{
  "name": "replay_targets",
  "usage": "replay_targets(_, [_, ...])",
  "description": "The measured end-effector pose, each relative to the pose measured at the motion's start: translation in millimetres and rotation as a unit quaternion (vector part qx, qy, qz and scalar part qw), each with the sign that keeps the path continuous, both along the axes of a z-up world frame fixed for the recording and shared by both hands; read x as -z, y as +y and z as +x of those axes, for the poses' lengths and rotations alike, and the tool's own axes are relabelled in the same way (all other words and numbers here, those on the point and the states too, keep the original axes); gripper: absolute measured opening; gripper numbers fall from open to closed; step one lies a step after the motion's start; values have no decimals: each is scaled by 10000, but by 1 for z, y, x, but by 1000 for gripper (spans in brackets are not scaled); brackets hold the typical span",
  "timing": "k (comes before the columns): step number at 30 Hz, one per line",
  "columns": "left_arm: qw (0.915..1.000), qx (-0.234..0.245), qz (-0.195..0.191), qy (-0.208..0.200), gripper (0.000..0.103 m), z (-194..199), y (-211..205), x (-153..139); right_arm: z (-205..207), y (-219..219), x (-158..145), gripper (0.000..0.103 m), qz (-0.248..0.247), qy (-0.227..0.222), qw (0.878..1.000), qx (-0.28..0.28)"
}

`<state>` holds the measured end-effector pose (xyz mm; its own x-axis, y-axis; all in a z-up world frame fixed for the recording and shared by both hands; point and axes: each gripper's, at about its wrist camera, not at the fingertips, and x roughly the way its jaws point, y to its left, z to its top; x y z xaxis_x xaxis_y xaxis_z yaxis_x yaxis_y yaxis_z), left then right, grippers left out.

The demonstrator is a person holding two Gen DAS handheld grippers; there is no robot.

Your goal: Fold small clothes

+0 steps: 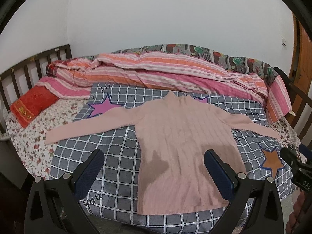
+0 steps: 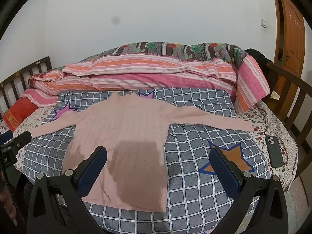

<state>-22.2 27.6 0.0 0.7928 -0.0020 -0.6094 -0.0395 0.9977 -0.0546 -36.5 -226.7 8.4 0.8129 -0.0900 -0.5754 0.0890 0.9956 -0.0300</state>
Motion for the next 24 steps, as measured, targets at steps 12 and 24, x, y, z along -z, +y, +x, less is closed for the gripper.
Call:
replay_targets(12, [9969, -471, -530, 332, 102, 68, 70, 73, 49, -1, 49, 103, 94, 245, 9995, -151])
replay_targets(24, [9605, -2037, -1802, 589, 80, 138, 219, 164, 132, 1, 116, 102, 284, 820, 9962, -125])
